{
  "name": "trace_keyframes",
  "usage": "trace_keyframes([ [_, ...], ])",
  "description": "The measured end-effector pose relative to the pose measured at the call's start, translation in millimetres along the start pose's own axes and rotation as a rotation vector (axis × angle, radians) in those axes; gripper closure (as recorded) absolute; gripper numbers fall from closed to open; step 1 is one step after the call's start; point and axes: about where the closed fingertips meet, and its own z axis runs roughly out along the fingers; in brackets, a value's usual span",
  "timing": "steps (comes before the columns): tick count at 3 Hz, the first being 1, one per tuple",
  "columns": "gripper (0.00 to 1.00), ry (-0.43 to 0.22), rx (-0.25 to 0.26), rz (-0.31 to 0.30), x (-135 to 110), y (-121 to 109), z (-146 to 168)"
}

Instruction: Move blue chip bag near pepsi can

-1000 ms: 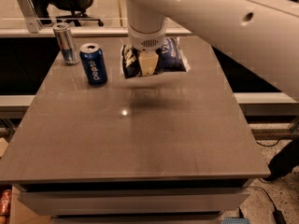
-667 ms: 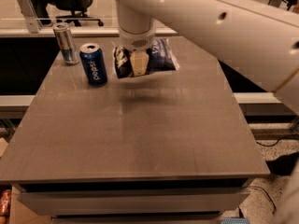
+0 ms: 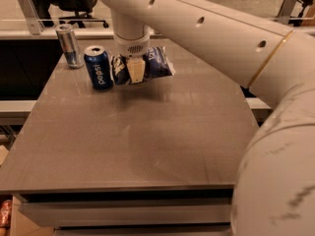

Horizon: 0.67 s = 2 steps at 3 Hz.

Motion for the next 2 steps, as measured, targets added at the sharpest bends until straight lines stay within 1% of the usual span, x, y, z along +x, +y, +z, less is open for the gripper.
trace_keyframes([
  [1, 1.00, -0.006, -0.026, 0.006, -2.4, -6.9, 16.7],
  [2, 0.84, -0.008, -0.048, 0.017, -4.2, -12.8, 28.7],
])
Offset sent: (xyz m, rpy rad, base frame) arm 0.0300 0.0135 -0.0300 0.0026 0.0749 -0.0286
